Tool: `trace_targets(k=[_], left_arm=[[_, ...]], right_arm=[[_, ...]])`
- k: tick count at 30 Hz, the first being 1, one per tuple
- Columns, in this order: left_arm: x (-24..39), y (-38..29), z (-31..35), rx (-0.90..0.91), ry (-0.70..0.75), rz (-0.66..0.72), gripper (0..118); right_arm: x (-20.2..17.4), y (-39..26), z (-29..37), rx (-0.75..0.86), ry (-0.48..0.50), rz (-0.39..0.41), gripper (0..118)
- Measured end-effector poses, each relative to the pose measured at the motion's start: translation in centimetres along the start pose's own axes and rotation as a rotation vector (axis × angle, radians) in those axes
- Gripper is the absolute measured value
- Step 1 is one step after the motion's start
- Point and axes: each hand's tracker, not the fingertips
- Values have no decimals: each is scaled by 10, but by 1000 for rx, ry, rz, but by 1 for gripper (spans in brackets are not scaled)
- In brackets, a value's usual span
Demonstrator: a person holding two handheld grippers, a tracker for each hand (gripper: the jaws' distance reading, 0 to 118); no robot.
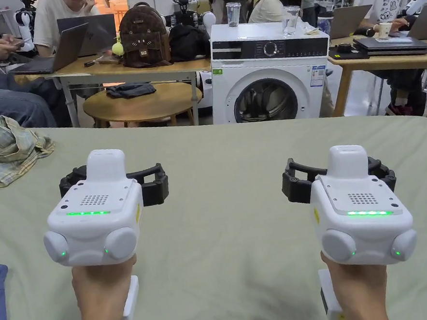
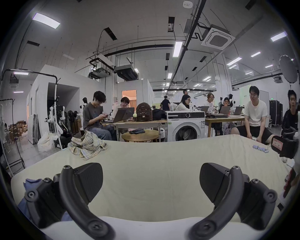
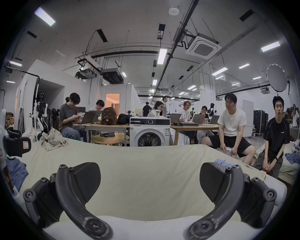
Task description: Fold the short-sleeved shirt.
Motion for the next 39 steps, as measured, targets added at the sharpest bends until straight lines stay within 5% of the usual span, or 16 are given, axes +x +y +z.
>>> trace_targets(k=[23,27,34,36,37,38,39], left_arm=[[1,0,8,15,-9,6,117],[2,-1,8,19,-9,15,109],[0,1,10,34,-18,29,85],[1,1,11,36,-16,19,49],[3,1,12,31,-6,0,28],[5,0,12,25,14,-26,7],[6,-1,12,30,10,-27,1]], right_arm=[[-10,3,6,12,-11,21,118],[-12,3,7,13,-13,27,115],[-12,4,13,35,-6,25,69],[-14,5,12,34,-18,36,19],[-14,6,13,34,-26,37,5],[-13,6,15,40,-27,27,0],[-12,7,16,41,-17,15,0]])
